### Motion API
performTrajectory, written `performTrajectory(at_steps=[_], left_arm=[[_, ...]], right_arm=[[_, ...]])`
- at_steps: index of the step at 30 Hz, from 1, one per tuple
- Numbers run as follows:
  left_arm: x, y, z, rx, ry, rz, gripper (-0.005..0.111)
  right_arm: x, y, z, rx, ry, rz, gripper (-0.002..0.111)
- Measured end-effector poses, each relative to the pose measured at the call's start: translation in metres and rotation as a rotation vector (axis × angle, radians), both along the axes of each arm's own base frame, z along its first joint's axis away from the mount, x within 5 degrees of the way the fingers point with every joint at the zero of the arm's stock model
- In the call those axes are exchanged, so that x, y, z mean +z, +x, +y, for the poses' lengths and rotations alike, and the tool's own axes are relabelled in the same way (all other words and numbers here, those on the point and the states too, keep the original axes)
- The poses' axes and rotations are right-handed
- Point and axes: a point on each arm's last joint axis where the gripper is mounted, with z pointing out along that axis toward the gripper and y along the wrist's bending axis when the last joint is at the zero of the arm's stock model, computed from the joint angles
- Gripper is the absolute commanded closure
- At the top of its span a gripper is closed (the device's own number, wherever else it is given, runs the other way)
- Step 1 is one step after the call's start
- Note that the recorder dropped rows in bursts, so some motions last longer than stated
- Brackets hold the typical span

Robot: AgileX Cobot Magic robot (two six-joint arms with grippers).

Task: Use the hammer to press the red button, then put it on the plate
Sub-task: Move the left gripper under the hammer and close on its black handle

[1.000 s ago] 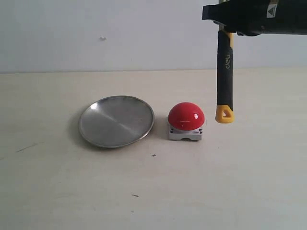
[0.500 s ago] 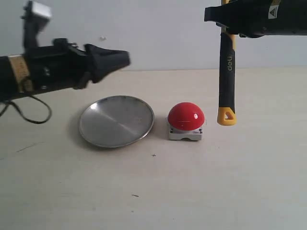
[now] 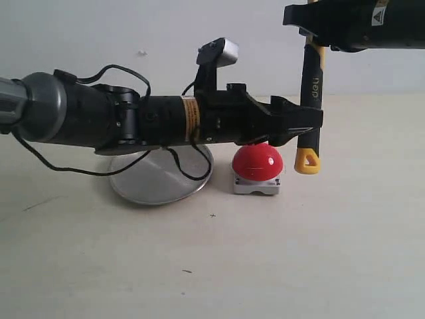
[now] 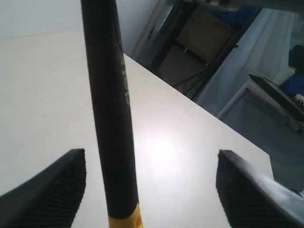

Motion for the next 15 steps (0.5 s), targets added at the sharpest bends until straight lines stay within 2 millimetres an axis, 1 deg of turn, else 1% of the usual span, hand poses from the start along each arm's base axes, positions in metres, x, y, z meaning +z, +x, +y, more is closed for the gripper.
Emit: performTrajectory(at_steps=[1, 4, 7, 10, 15], left_arm=[[0.000, 0.005, -0.005, 0.014, 0.002, -0.007, 0.033], [0.001, 0.015, -0.011, 0.047, 0.017, -0.018, 0.033], [0.009, 0.022, -0.014, 0.069, 0.013, -0.043, 0.033], [0.014, 0.022, -0.021, 0.084, 0.024, -0.054, 0.034], [0.012, 0.009, -0.035, 0.063, 0.065, -0.062, 0.034]], right_arm=[[0.000, 0.000, 0.000, -0.002, 0.004, 0.001, 0.108], [0.000, 0.000, 0.000, -0.003, 0.008, 0.001, 0.108], [0.000, 0.000, 0.000, -0.011, 0.019, 0.009, 0.108], [0.000, 0.000, 0.000, -0.012, 0.021, 0.009, 0.108], [-0.001, 0.000, 0.000, -0.014, 0.025, 0.012, 0.108]])
